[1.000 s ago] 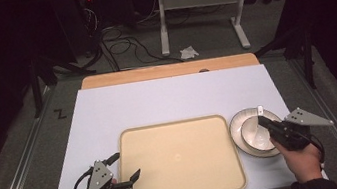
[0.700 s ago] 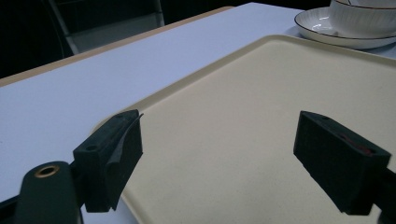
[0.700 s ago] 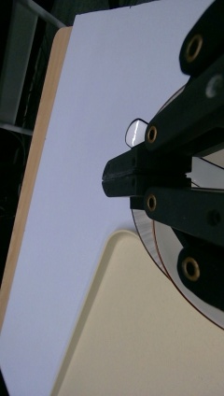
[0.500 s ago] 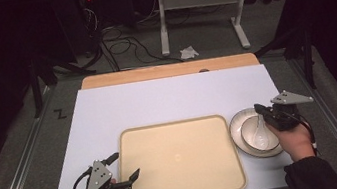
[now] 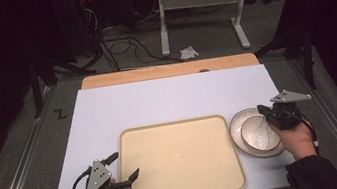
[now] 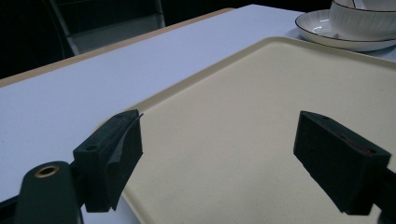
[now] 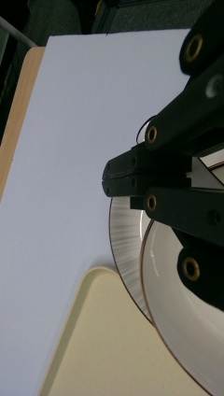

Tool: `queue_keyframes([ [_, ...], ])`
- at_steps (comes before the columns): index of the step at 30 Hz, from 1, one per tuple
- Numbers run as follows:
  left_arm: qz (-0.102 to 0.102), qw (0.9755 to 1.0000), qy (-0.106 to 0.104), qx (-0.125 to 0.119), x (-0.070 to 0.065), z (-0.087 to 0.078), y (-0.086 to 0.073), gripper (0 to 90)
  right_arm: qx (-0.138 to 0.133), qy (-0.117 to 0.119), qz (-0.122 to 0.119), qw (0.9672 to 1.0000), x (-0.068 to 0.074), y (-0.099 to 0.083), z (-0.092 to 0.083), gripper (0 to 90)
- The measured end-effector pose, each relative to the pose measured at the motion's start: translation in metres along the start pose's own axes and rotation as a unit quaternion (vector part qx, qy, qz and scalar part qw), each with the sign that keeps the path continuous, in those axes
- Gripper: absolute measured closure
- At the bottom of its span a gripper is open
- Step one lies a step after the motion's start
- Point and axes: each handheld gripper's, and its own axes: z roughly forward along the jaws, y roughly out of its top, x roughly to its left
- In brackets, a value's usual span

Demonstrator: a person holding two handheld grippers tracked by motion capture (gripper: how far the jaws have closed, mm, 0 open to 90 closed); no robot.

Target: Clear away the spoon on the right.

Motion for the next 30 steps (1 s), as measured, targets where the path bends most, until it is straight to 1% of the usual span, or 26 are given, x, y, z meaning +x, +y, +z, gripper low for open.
queue_keyframes([
  [2, 0.001, 1.0000, -0.001, 0.001, 0.000, 0.000, 0.000, 15.9, 0.000, -0.004, 0.000, 1.0000, -0.002, -0.003, -0.004, 90.0],
  [8, 0.004, 1.0000, -0.004, 0.003, -0.001, 0.003, 0.001, 15.9, -0.009, -0.013, 0.008, 0.9998, -0.008, -0.017, -0.018, 90.0],
  [14, 0.005, 1.0000, -0.006, 0.003, -0.001, 0.005, 0.002, 15.9, -0.018, -0.022, 0.024, 0.9993, -0.015, -0.033, -0.032, 90.0],
  [19, 0.005, 1.0000, -0.007, 0.003, -0.001, 0.006, 0.002, 15.9, -0.030, -0.026, 0.032, 0.9987, -0.015, -0.045, -0.044, 90.0],
  [23, 0.005, 1.0000, -0.007, 0.005, -0.001, 0.007, 0.002, 15.9, -0.037, -0.022, 0.033, 0.9985, -0.014, -0.052, -0.049, 90.0],
  [25, 0.005, 1.0000, -0.007, 0.005, -0.001, 0.007, 0.002, 15.9, -0.044, -0.019, 0.037, 0.9981, -0.013, -0.055, -0.051, 90.0],
  [27, 0.005, 1.0000, -0.005, 0.005, -0.001, 0.006, 0.002, 15.9, -0.057, -0.017, 0.043, 0.9973, -0.014, -0.056, -0.054, 90.0],
  [30, 0.003, 1.0000, -0.003, 0.004, 0.000, 0.006, 0.001, 15.9, -0.079, -0.025, 0.050, 0.9953, -0.017, -0.058, -0.061, 90.0],
])
